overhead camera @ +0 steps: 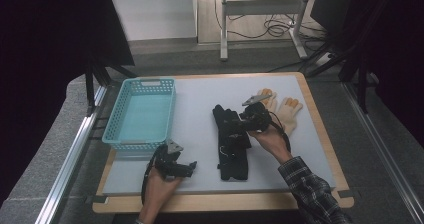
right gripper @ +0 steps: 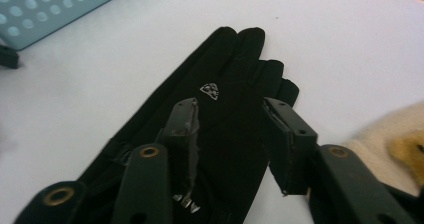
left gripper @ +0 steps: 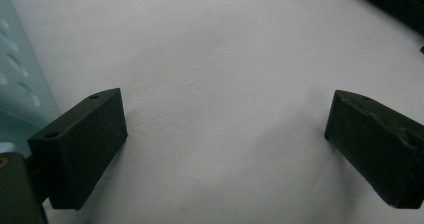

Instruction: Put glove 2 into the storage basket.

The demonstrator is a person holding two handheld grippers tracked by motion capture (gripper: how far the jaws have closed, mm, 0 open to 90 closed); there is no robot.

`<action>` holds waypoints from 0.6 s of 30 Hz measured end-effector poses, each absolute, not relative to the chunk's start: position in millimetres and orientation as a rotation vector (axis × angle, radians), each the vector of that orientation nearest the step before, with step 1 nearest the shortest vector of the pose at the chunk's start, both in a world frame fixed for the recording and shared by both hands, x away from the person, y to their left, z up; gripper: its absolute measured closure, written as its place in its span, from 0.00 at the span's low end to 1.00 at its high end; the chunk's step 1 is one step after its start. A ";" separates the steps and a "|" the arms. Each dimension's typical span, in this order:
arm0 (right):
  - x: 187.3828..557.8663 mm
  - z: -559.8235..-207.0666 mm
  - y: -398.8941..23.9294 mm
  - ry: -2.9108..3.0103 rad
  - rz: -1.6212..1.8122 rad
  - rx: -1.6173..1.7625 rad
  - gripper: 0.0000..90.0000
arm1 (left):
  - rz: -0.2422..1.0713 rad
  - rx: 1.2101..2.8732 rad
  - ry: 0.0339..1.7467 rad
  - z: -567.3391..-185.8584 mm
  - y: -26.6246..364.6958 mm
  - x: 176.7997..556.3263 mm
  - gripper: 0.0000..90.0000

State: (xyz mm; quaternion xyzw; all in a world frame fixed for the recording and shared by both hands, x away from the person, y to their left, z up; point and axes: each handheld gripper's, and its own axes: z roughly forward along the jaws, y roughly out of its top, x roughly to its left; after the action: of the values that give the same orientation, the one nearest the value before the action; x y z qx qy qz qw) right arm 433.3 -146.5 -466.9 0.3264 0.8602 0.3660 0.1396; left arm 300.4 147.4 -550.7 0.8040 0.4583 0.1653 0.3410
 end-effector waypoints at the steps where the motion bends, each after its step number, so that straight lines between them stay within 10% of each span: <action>1: 436.1 -470.6 -146.6 2.487 1.066 0.946 0.59 | 0.430 2.092 1.192 -550.7 147.4 300.4 0.04; 8: 459.4 -508.6 -127.4 2.566 0.999 0.927 0.46 | 0.430 2.093 1.193 -550.6 147.4 300.3 0.04; 18: 459.3 -515.6 -127.0 2.579 1.085 1.057 0.89 | 0.431 2.091 1.192 -550.8 147.3 300.4 0.04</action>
State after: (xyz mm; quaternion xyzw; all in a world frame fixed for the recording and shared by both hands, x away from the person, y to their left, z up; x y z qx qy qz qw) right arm 459.3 -127.0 -515.6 0.3525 0.8599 0.3616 0.0752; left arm 300.4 147.3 -550.8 0.8039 0.4583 0.1655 0.3411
